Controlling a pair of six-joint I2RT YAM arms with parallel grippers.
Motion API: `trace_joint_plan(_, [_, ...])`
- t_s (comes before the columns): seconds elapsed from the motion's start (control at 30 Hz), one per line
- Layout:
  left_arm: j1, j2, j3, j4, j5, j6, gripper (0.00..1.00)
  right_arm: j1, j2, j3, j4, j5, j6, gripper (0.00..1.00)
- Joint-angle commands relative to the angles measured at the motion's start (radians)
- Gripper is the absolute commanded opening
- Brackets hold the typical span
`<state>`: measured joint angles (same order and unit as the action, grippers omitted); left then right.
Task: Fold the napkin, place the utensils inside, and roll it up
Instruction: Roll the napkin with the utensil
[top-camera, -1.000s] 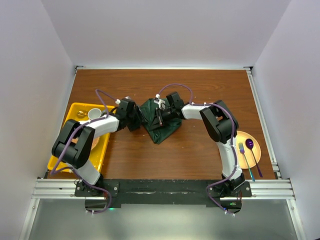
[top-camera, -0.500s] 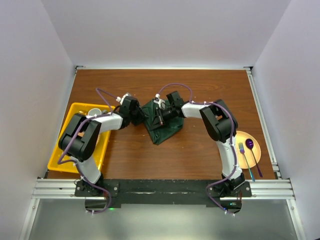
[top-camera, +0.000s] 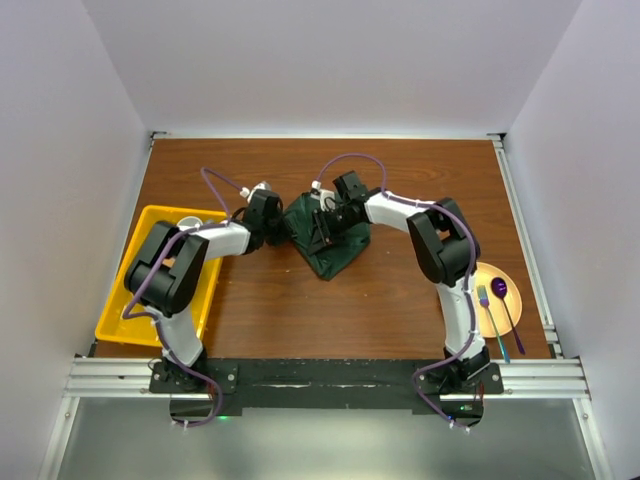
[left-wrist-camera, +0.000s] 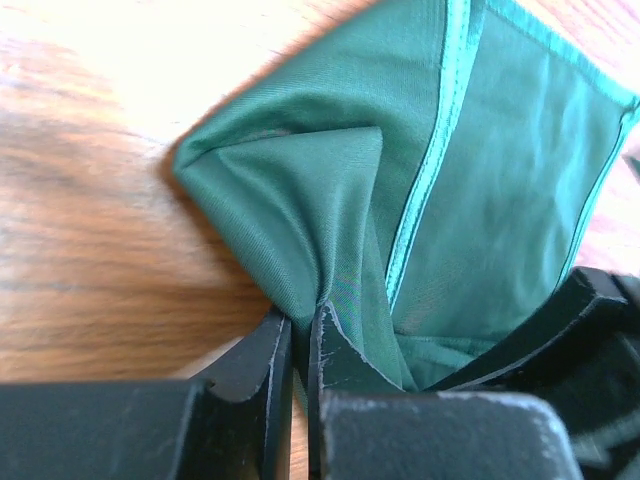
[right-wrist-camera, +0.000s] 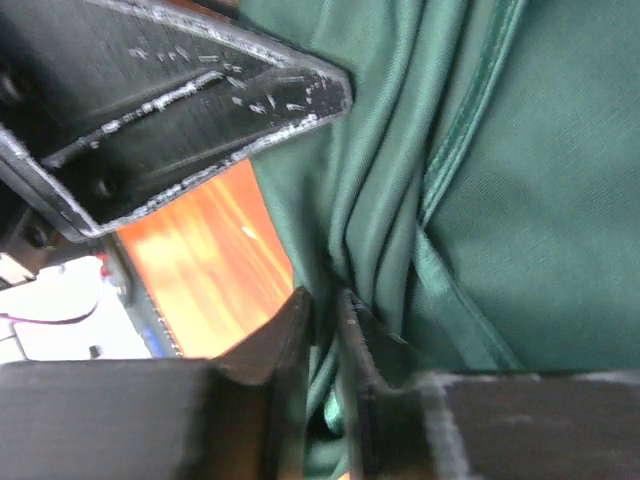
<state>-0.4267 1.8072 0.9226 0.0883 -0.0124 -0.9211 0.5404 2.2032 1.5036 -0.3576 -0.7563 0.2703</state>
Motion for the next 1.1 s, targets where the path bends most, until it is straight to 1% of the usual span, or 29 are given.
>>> trace_joint_plan(0.0, [-0.001, 0.081, 0.036, -0.185, 0.029, 0.019, 0.0, 0.039, -0.115, 0.017, -0.191, 0.256, -0.134, 0.32])
trace_joint_plan(0.03, [-0.001, 0.083, 0.05, -0.215, 0.037, 0.022, 0.0, 0.047, -0.137, 0.015, -0.205, 0.279, -0.146, 0.39])
trace_joint_plan(0.07, [-0.001, 0.078, 0.053, -0.228, 0.055, 0.021, 0.0, 0.058, -0.158, -0.003, -0.201, 0.304, -0.164, 0.43])
trace_joint_plan(0.1, [-0.001, 0.077, 0.055, -0.235, 0.064, 0.027, 0.0, 0.082, -0.212, -0.017, -0.192, 0.364, -0.171, 0.49])
trace_joint_plan(0.13, [-0.001, 0.072, 0.056, -0.258, 0.069, 0.025, 0.0, 0.098, -0.233, -0.035, -0.161, 0.391, -0.18, 0.57])
trace_joint_plan(0.17, [-0.001, 0.066, 0.056, -0.269, 0.074, 0.019, 0.0, 0.114, -0.259, -0.074, -0.138, 0.428, -0.196, 0.62])
trace_joint_plan(0.2, [-0.001, 0.063, 0.055, -0.278, 0.078, 0.021, 0.0, 0.156, -0.298, -0.094, -0.115, 0.48, -0.207, 0.66])
trace_joint_plan(0.23, [-0.003, 0.061, 0.059, -0.303, 0.078, 0.024, 0.0, 0.18, -0.316, -0.109, -0.08, 0.568, -0.223, 0.71])
trace_joint_plan(0.3, [-0.004, 0.052, 0.058, -0.323, 0.08, 0.022, 0.0, 0.248, -0.35, -0.161, -0.023, 0.679, -0.253, 0.74])
trace_joint_plan(0.33, [-0.003, 0.046, 0.059, -0.334, 0.098, 0.019, 0.0, 0.266, -0.358, -0.198, -0.002, 0.772, -0.263, 0.75])
trace_joint_plan(0.37, [-0.003, 0.043, 0.058, -0.34, 0.109, 0.019, 0.0, 0.295, -0.37, -0.224, 0.029, 0.811, -0.264, 0.75])
trace_joint_plan(0.4, [-0.003, 0.043, 0.059, -0.347, 0.12, 0.021, 0.0, 0.308, -0.391, -0.252, 0.096, 0.84, -0.264, 0.76])
trace_joint_plan(0.43, [-0.003, 0.044, 0.064, -0.354, 0.14, 0.021, 0.0, 0.317, -0.399, -0.302, 0.132, 0.9, -0.264, 0.76])
trace_joint_plan(0.47, [-0.003, 0.044, 0.067, -0.36, 0.146, 0.022, 0.0, 0.337, -0.404, -0.321, 0.158, 0.919, -0.302, 0.77])
trace_joint_plan(0.53, [-0.003, 0.04, 0.071, -0.366, 0.175, 0.021, 0.0, 0.357, -0.408, -0.362, 0.224, 0.987, -0.322, 0.76])
trace_joint_plan(0.6, [-0.003, 0.038, 0.078, -0.381, 0.186, 0.024, 0.0, 0.375, -0.407, -0.378, 0.27, 1.005, -0.333, 0.76])
trace_joint_plan(0.67, [-0.003, 0.032, 0.082, -0.387, 0.196, 0.025, 0.0, 0.386, -0.384, -0.372, 0.273, 1.044, -0.335, 0.75])
trace_joint_plan(0.9, [-0.003, 0.034, 0.104, -0.412, 0.215, 0.041, 0.0, 0.398, -0.335, -0.368, 0.284, 1.08, -0.341, 0.7])
trace_joint_plan(1.0, [-0.003, 0.041, 0.105, -0.412, 0.233, 0.041, 0.0, 0.398, -0.321, -0.379, 0.281, 1.071, -0.321, 0.62])
trace_joint_plan(1.07, [-0.001, 0.043, 0.107, -0.415, 0.232, 0.044, 0.0, 0.398, -0.323, -0.39, 0.284, 1.06, -0.298, 0.51])
